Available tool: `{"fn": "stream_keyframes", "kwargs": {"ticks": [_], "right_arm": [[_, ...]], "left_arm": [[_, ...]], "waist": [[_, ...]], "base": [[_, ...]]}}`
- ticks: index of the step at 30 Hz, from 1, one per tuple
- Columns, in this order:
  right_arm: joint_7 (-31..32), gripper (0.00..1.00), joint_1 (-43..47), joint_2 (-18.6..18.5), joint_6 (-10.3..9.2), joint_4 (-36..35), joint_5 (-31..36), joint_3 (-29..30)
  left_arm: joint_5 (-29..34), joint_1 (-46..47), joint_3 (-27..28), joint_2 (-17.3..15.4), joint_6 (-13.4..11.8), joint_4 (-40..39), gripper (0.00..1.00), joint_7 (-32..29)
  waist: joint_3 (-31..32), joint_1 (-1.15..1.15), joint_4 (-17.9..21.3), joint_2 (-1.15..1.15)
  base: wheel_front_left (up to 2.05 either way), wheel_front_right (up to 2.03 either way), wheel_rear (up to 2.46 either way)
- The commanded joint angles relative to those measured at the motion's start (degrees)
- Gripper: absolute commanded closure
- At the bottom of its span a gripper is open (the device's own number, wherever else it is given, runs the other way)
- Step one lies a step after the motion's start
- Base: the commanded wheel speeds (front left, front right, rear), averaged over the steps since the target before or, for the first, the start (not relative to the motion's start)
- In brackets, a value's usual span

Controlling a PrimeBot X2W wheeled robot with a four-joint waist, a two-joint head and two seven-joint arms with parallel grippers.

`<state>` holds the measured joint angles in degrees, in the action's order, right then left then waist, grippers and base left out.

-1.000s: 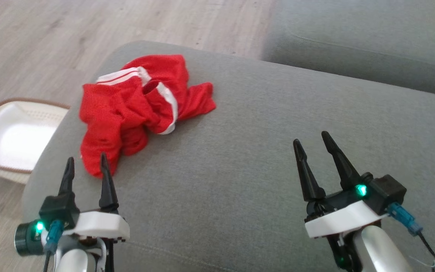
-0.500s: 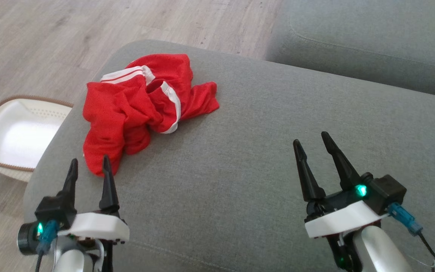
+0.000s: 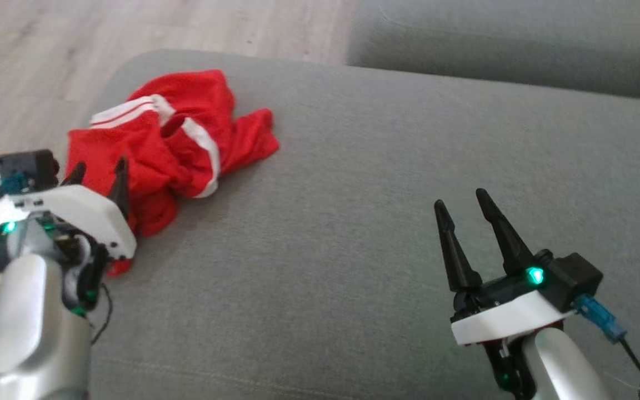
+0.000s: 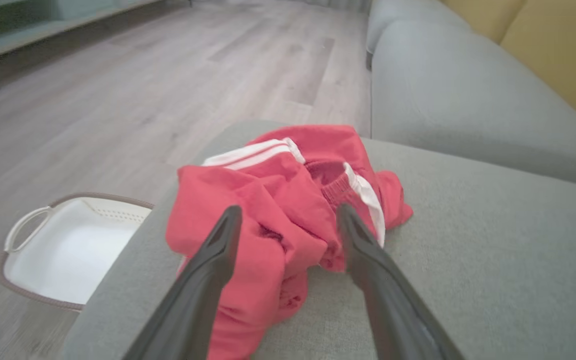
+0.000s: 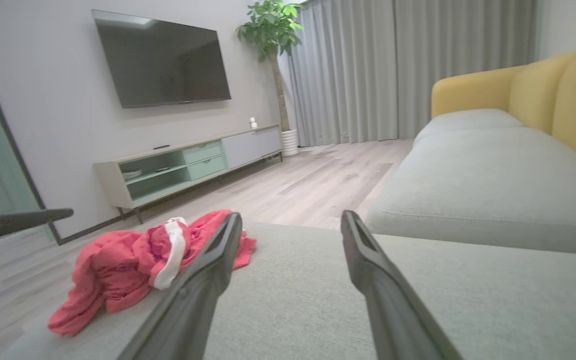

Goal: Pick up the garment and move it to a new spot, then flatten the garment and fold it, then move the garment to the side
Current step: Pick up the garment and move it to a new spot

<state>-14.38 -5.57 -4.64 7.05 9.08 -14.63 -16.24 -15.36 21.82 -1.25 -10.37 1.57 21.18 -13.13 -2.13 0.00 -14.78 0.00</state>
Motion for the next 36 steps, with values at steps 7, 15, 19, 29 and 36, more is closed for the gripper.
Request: {"fn": "stream_keyframes", "kwargs": {"ticks": [7,15,19,29,36], "right_arm": [[-0.6,0.00,-5.2,-2.2,0.44,-2.7,-1.1,-1.2],[-0.6,0.00,-6.9,-3.2,0.44,-3.0,-2.2,-2.1],[-0.6,0.00,-6.8,-3.4,0.44,-3.0,-2.4,-1.9],[-0.6,0.00,-5.7,-2.3,0.44,-2.1,-2.5,-1.2],[-0.6,0.00,-4.0,-0.8,0.44,-1.1,-2.5,-0.9]], "left_arm": [[-2.8,9.7,4.4,-6.6,0.5,11.1,0.00,-9.0],[-3.1,13.0,5.0,-9.7,-1.7,26.7,0.00,-15.3],[-3.6,13.6,4.9,-10.0,-0.9,30.0,0.81,-15.1],[-1.1,18.0,2.1,-12.3,1.3,30.8,1.00,-7.0],[4.7,22.9,-4.3,-14.0,2.7,20.7,1.00,-3.4]], "waist": [[-5.4,0.00,7.1,0.00],[-7.9,0.00,11.0,0.00],[-8.2,0.00,11.5,0.00],[-4.4,0.00,9.1,0.00],[0.6,0.00,7.9,0.00]], "base": [[0.00,0.00,0.00],[0.00,0.00,0.00],[0.00,0.00,0.00],[0.00,0.00,0.00],[0.00,0.00,0.00]]}}
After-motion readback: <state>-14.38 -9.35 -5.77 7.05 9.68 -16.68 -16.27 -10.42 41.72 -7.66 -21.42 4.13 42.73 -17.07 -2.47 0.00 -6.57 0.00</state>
